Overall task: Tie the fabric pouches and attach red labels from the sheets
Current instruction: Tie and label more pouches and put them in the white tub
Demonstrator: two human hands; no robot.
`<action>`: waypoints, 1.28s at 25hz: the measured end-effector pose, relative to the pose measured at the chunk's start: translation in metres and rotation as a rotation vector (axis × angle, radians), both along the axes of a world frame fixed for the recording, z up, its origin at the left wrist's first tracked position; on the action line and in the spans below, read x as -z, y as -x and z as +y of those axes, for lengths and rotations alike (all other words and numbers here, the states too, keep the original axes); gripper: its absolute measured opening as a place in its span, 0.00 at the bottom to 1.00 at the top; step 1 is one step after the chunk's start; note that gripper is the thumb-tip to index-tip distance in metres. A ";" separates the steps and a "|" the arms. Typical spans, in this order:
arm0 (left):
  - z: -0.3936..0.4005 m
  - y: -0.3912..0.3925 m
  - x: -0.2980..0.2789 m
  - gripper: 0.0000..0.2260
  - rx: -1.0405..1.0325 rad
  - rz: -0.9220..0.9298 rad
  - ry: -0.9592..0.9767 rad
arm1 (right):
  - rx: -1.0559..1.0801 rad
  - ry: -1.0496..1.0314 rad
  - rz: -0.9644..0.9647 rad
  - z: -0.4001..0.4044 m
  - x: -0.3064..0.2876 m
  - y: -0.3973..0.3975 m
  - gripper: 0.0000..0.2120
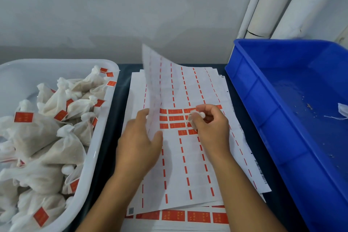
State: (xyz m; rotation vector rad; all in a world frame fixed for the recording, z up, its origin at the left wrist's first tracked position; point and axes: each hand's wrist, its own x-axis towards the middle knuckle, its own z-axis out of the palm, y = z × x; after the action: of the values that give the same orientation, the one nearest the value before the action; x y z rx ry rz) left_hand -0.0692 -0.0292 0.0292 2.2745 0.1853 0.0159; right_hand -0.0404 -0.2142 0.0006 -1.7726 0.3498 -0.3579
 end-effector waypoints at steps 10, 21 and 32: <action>-0.003 -0.017 -0.005 0.20 -0.069 0.301 0.320 | 0.056 -0.027 -0.045 0.005 -0.001 0.006 0.05; 0.004 -0.028 0.000 0.17 -0.028 0.414 0.555 | 0.080 0.148 -0.155 -0.001 -0.006 0.007 0.09; 0.002 -0.021 0.009 0.13 -0.107 0.416 0.746 | -0.098 0.551 -0.191 -0.003 -0.021 0.023 0.12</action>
State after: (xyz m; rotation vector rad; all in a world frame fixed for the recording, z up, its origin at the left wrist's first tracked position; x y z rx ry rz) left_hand -0.0485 -0.0275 0.0199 1.4979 0.4485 -0.4071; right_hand -0.0636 -0.2170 0.0212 -2.2589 0.0219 -0.5890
